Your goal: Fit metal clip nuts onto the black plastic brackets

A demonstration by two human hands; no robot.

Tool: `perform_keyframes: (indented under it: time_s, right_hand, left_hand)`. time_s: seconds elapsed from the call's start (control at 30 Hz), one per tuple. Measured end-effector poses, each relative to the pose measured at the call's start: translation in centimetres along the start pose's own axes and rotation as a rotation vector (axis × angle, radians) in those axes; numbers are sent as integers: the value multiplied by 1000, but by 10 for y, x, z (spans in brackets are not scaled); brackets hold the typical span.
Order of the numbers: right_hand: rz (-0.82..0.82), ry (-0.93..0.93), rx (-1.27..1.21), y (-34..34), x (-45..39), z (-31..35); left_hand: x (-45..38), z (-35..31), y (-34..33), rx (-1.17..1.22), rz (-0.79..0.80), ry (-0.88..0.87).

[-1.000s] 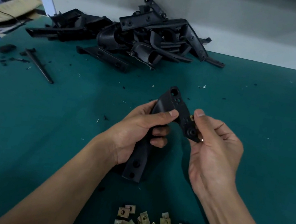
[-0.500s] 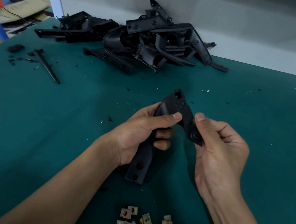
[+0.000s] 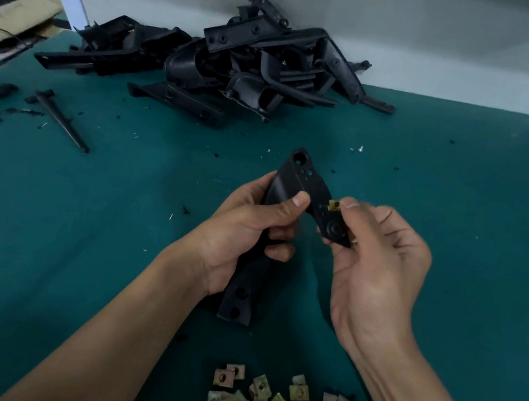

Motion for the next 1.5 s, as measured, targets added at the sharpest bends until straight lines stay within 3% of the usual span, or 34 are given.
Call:
perform_keyframes:
  time_s: [0.37, 1.03, 1.2, 1.5]
  right_hand:
    - [-3, 30, 237, 8, -13, 2]
    - [115, -3, 285, 8, -21, 18]
    - [153, -36, 156, 7, -17, 15]
    - [133, -10, 188, 6, -16, 9]
  left_hand:
    - [0, 0, -2, -19, -1, 27]
    - [2, -1, -4, -29, 73, 66]
    - [4, -2, -4, -25, 67, 53]
    - [2, -2, -1, -43, 40, 63]
Point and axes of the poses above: each hand's wrist, its own x-axis away from the middle knuckle, its own y-axis out of the back of the hand, z = x × y, the point moved 2 cm from there along -x, towards the middle knuckle, and after that the axes turned 2 degrees about x, right-handed, at the moved point
